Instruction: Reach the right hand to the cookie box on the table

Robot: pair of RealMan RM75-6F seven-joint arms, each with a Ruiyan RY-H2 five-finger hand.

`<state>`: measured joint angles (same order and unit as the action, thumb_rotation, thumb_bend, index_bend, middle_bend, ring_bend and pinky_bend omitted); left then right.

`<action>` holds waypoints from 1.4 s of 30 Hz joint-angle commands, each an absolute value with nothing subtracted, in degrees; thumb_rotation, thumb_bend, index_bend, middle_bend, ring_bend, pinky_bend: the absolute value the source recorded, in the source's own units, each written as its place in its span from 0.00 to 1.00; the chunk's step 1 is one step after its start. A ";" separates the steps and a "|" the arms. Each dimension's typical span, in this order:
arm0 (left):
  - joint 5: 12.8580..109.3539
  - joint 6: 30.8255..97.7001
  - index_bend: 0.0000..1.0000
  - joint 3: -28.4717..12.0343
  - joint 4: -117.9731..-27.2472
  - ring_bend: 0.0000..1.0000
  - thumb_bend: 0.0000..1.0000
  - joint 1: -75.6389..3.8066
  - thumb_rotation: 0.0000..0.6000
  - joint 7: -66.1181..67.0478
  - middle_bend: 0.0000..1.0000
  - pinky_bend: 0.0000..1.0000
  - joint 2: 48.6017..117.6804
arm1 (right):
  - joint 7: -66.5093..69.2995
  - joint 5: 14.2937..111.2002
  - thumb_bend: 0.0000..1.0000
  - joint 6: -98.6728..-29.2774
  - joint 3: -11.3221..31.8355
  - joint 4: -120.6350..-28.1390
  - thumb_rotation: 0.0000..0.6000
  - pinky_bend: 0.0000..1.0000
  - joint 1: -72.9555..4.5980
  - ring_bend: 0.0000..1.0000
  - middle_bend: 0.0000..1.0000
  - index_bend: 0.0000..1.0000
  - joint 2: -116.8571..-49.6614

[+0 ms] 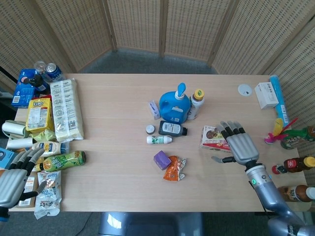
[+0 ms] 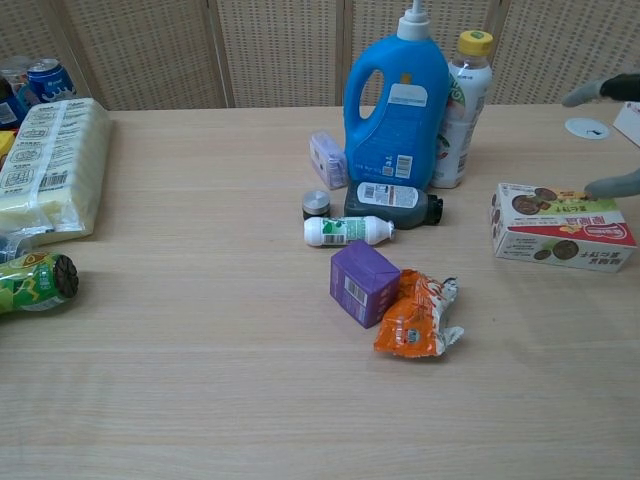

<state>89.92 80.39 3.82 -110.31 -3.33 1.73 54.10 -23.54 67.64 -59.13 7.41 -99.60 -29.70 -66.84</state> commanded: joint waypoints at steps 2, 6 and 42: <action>89.17 79.75 0.00 3.58 -110.20 0.00 0.38 -3.68 1.00 1.93 0.00 0.00 54.34 | -24.90 62.88 0.11 -53.88 8.51 -93.06 0.53 0.00 -33.73 0.00 0.00 0.00 -71.43; 88.07 78.33 0.00 3.14 -110.20 0.00 0.37 -4.56 1.00 2.55 0.00 0.00 54.87 | -24.77 59.07 0.09 -49.97 8.57 -86.99 0.54 0.00 -36.05 0.00 0.00 0.00 -75.35; 84.77 75.37 0.00 2.21 -110.88 0.00 0.38 -7.09 1.00 5.00 0.00 0.00 56.24 | -22.65 49.03 0.08 -43.56 6.72 -67.45 0.47 0.00 -38.95 0.00 0.00 0.00 -85.71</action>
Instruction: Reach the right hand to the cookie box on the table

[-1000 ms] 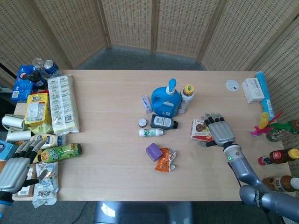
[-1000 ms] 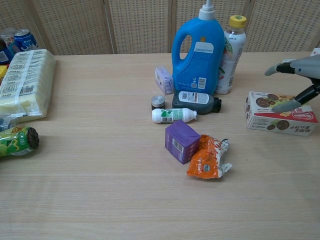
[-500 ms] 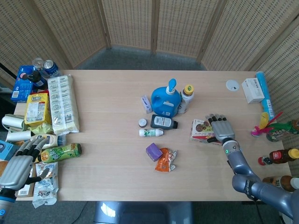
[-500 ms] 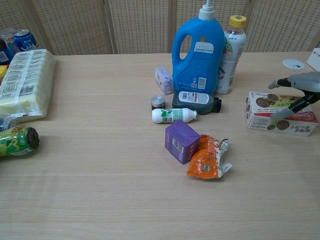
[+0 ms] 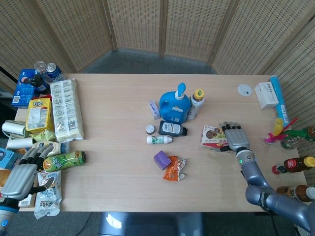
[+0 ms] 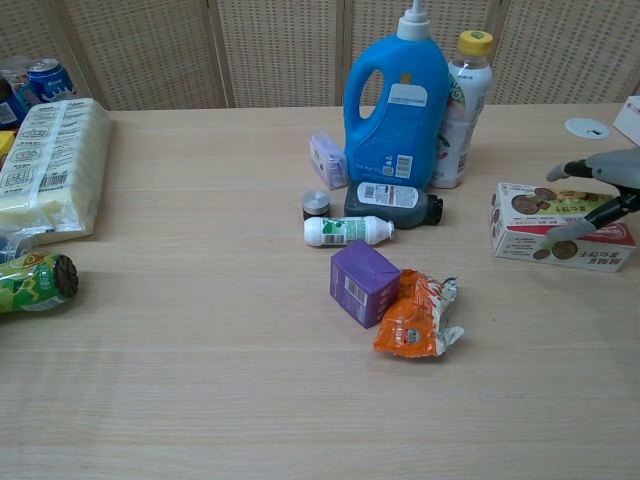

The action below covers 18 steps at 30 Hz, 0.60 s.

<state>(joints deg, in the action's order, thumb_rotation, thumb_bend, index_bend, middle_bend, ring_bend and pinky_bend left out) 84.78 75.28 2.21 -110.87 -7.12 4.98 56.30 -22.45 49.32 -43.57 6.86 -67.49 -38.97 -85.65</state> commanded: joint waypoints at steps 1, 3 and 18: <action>84.81 75.43 0.00 2.24 -110.92 0.00 0.38 -7.08 1.00 5.05 0.00 0.00 56.16 | -22.69 48.85 0.08 -43.48 6.69 -67.32 0.47 0.00 -38.95 0.00 0.00 0.00 -85.82; 84.95 75.69 0.00 2.28 -111.11 0.00 0.37 -7.00 1.00 5.14 0.00 0.00 56.00 | -22.69 48.61 0.08 -43.19 6.56 -66.91 0.46 0.00 -38.99 0.00 0.00 0.00 -86.14; 84.67 76.41 0.00 2.78 -111.70 0.00 0.37 -6.41 1.00 5.87 0.00 0.00 55.87 | -21.21 48.58 0.09 -38.26 6.27 -59.16 0.46 0.00 -40.64 0.00 0.00 0.00 -89.77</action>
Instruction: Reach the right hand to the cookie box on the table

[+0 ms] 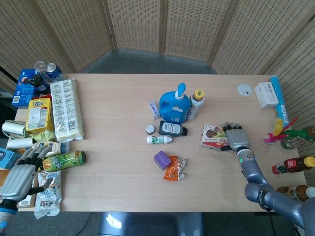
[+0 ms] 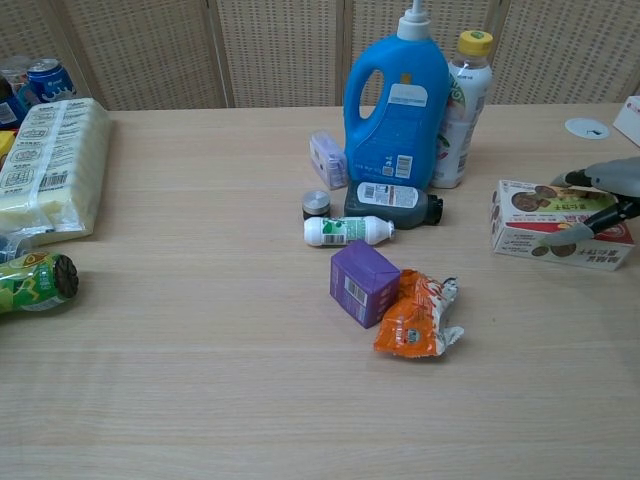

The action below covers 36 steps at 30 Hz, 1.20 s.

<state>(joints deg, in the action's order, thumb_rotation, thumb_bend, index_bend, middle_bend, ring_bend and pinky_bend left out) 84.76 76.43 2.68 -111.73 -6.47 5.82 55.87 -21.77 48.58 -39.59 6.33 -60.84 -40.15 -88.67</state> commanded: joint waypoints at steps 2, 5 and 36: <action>84.55 76.44 0.00 2.85 -111.67 0.00 0.38 -6.32 1.00 5.87 0.00 0.00 55.80 | -20.74 48.45 0.09 -37.75 6.36 -57.39 0.54 0.00 -40.75 0.00 0.00 0.00 -91.00; 84.54 76.83 0.00 2.80 -111.56 0.00 0.38 -6.14 1.00 5.61 0.00 0.00 55.68 | -18.96 48.06 0.09 -37.87 7.37 -55.72 0.83 0.01 -40.56 0.00 0.00 0.00 -92.75; 88.62 80.05 0.00 4.46 -110.08 0.00 0.37 -4.02 1.00 2.29 0.00 0.00 55.56 | -23.08 51.19 0.12 -55.69 13.74 -100.65 1.00 0.44 -36.77 0.09 0.19 0.00 -63.23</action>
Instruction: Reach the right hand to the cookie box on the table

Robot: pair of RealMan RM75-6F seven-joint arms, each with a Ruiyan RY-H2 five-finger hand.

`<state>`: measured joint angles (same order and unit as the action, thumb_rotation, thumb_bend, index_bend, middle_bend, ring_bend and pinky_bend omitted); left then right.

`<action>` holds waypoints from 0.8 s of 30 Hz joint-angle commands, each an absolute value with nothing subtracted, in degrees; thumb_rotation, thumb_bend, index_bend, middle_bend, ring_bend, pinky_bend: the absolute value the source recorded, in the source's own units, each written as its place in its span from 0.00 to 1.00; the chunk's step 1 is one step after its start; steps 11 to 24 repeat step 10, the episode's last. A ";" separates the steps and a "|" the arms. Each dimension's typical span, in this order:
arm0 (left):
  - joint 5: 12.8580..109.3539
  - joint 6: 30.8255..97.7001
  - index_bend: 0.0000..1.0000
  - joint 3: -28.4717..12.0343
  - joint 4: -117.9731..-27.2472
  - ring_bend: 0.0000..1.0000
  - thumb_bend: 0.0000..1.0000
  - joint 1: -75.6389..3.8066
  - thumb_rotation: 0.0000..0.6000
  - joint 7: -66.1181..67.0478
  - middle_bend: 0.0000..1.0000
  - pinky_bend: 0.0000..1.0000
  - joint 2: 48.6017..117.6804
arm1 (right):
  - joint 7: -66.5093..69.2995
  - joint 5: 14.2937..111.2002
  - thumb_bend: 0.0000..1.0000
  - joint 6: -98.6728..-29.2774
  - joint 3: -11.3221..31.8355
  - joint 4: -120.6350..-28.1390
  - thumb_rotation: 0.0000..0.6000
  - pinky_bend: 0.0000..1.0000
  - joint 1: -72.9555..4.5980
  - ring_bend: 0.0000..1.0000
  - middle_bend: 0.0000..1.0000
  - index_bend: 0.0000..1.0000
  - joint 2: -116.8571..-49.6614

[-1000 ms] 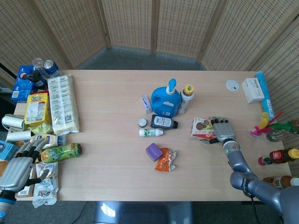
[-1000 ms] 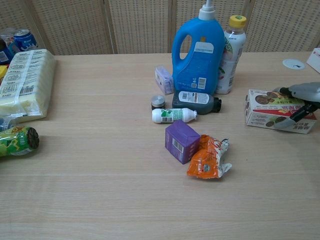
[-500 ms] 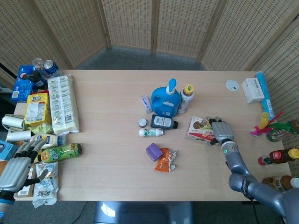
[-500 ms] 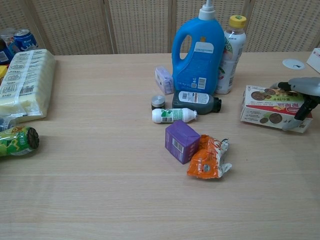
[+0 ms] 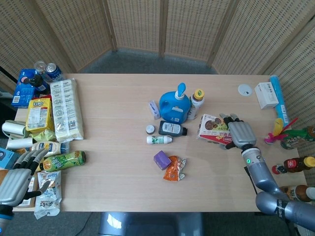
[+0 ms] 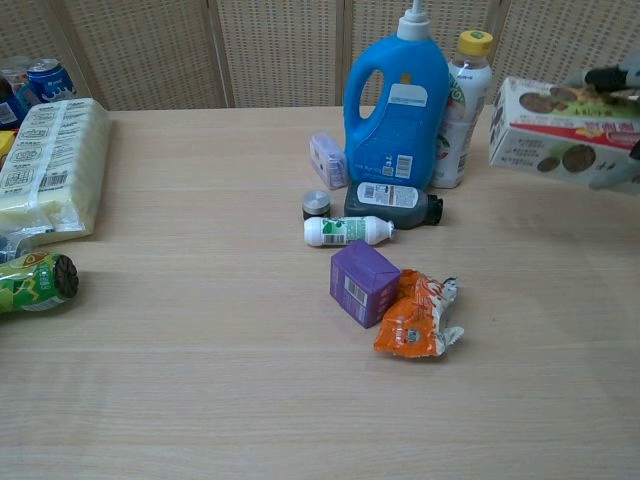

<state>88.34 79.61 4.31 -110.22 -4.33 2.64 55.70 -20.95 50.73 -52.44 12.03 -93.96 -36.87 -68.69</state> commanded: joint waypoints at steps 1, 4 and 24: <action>88.72 80.29 0.00 4.49 -109.97 0.00 0.37 -3.88 1.00 2.07 0.00 0.00 55.53 | -23.37 51.11 0.12 -56.10 14.01 -102.05 1.00 0.44 -36.86 0.09 0.19 0.00 -62.31; 88.95 80.81 0.00 4.61 -109.49 0.00 0.37 -3.49 1.00 1.30 0.00 0.00 55.45 | -24.28 50.42 0.11 -56.76 14.77 -106.23 1.00 0.44 -37.37 0.09 0.19 0.00 -59.44; 88.85 80.55 0.00 4.80 -108.38 0.00 0.38 -3.29 1.00 0.07 0.00 0.00 55.83 | -26.85 48.49 0.11 -57.68 14.60 -110.48 1.00 0.44 -38.56 0.09 0.18 0.00 -56.88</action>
